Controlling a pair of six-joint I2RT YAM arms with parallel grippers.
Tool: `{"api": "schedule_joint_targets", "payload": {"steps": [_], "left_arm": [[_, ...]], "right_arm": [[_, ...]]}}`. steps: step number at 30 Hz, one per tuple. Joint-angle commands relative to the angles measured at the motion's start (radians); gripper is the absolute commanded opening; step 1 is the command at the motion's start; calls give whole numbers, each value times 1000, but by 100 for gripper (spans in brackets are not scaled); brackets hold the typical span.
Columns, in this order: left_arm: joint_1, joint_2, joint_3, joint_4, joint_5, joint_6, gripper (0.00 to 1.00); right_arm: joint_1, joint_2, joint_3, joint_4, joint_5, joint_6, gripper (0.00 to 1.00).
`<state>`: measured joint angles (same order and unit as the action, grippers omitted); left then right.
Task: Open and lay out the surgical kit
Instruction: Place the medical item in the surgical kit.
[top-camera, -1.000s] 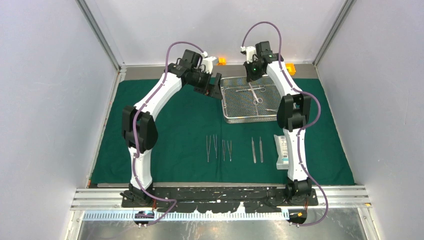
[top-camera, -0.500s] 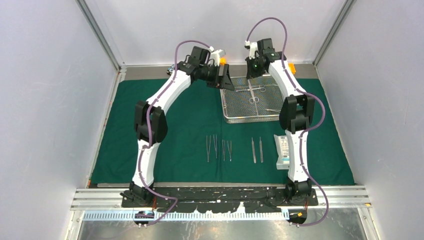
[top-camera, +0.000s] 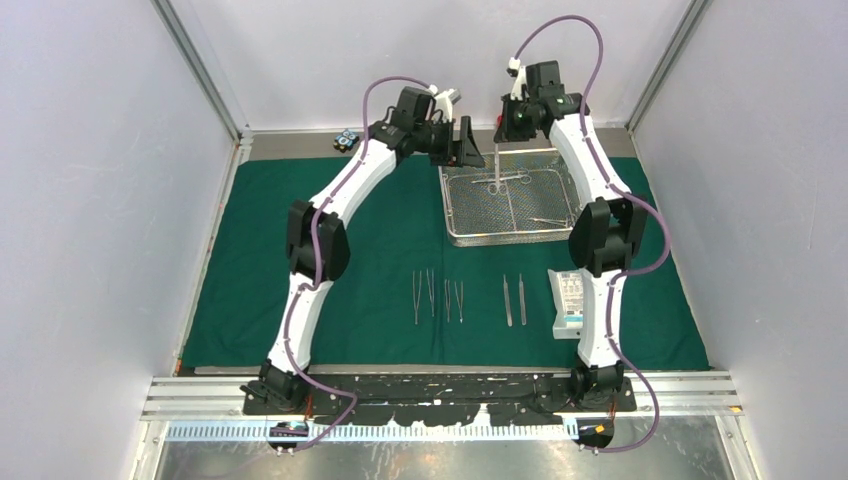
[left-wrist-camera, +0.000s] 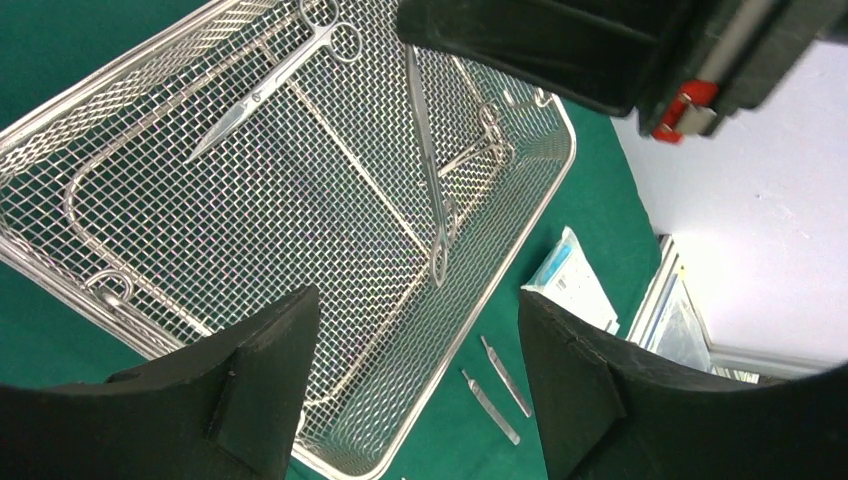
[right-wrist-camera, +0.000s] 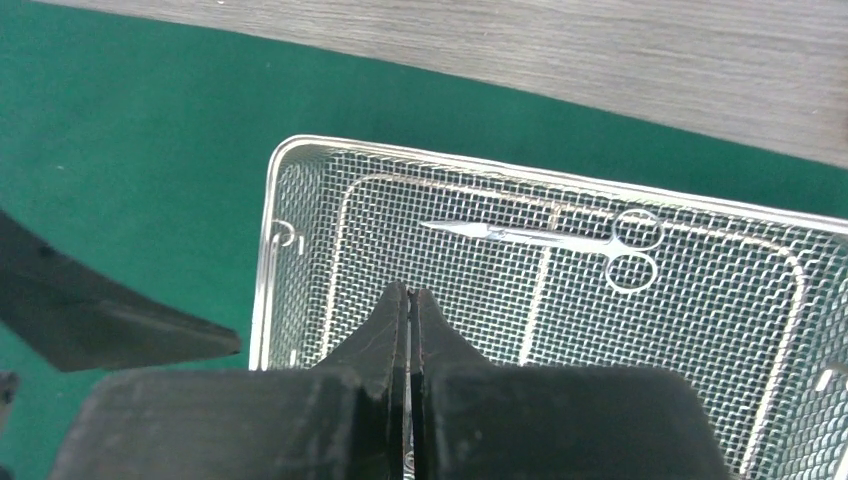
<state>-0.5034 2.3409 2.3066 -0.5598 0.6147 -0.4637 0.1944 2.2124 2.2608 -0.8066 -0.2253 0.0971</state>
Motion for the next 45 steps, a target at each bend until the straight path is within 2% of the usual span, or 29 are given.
{"api": "schedule_joint_targets", "payload": {"steps": [1, 12, 20, 36, 45], "left_arm": [[-7, 38, 63, 61, -21, -46, 74], [-24, 109, 125, 82, -39, -57, 73], [-43, 127, 132, 107, -25, -87, 65], [-47, 125, 114, 131, 12, -104, 39], [-47, 143, 113, 143, 29, -113, 8]], "right_arm": [[6, -93, -35, 36, -46, 108, 1], [27, -163, -134, 82, -76, 177, 0], [33, -182, -171, 100, -94, 193, 1], [33, -185, -196, 112, -95, 193, 1], [33, -190, -205, 112, -95, 188, 0]]}}
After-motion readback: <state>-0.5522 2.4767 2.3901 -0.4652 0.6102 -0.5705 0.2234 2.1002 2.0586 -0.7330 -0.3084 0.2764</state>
